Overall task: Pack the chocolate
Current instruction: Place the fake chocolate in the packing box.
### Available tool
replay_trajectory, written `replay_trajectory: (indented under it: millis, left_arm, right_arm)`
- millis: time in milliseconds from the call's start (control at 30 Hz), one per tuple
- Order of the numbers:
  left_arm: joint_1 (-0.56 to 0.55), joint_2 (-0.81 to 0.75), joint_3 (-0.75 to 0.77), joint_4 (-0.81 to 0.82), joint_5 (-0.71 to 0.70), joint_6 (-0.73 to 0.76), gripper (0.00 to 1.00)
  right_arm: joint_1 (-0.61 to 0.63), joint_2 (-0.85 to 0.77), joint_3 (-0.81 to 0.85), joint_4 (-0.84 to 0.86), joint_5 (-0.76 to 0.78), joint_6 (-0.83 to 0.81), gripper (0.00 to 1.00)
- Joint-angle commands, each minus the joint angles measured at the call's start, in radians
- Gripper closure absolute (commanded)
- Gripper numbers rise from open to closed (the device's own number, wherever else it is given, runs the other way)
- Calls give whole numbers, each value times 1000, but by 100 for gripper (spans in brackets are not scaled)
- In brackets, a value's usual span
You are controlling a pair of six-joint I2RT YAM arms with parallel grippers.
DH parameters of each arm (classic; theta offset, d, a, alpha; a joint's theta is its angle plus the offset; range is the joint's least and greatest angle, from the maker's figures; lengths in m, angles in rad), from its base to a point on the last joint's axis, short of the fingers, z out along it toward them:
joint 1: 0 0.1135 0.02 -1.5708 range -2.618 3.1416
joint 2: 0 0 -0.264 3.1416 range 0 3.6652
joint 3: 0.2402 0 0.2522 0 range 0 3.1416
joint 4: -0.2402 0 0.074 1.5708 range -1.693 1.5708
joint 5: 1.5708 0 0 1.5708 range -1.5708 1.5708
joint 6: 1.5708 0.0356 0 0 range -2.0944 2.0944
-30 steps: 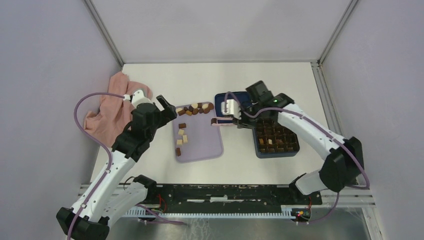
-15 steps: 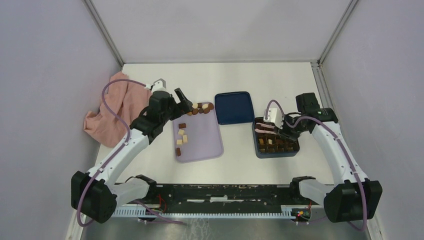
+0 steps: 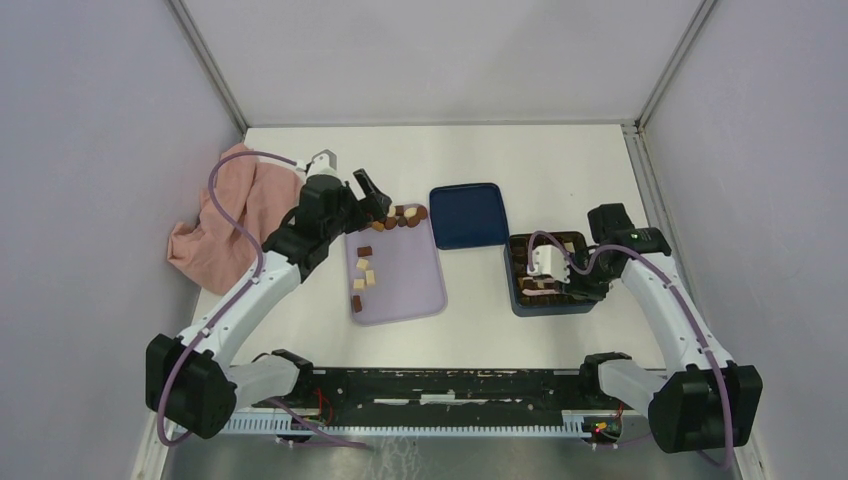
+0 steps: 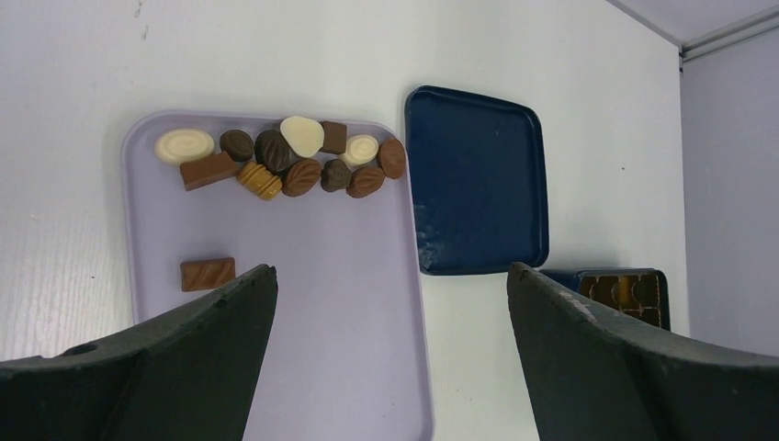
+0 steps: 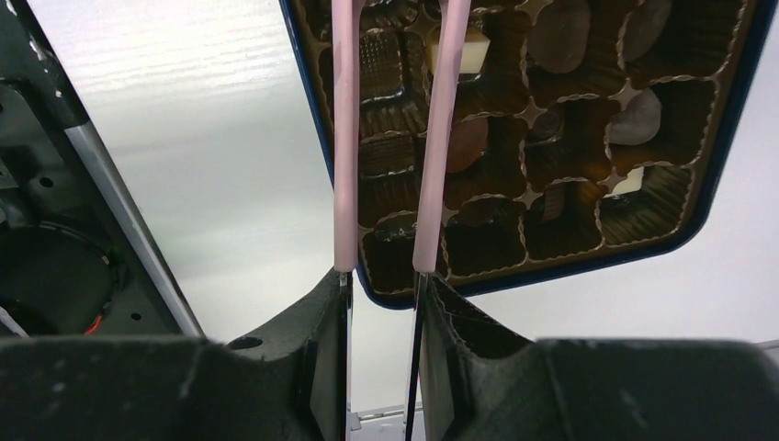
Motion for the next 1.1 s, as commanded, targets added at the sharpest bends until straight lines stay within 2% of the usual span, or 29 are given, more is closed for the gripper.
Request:
replay_trajectory:
  millis: [0,233,600,833,1067]
  left_arm:
    - [-2,-47,-4,26,-4,-1,0]
    - [-1,-76,-22,12,-20,-8,0]
    - [-2,-64,-12,9,-19,-2,0]
    - [-2,-70,-11,3,-23,-1,0]
    - [-1,-83,-3,-10,-47,4,0]
  right_arm:
    - [-4,17,-10,-6,34,-45,76]
    - [-3,43,-22,-2,34,-52,72]
    - [-4,52,-30,8,17,-38,59]
    - [-4,55,1,9,-3,-25,58]
    - [-4,85,131,-25,-94,15,59]
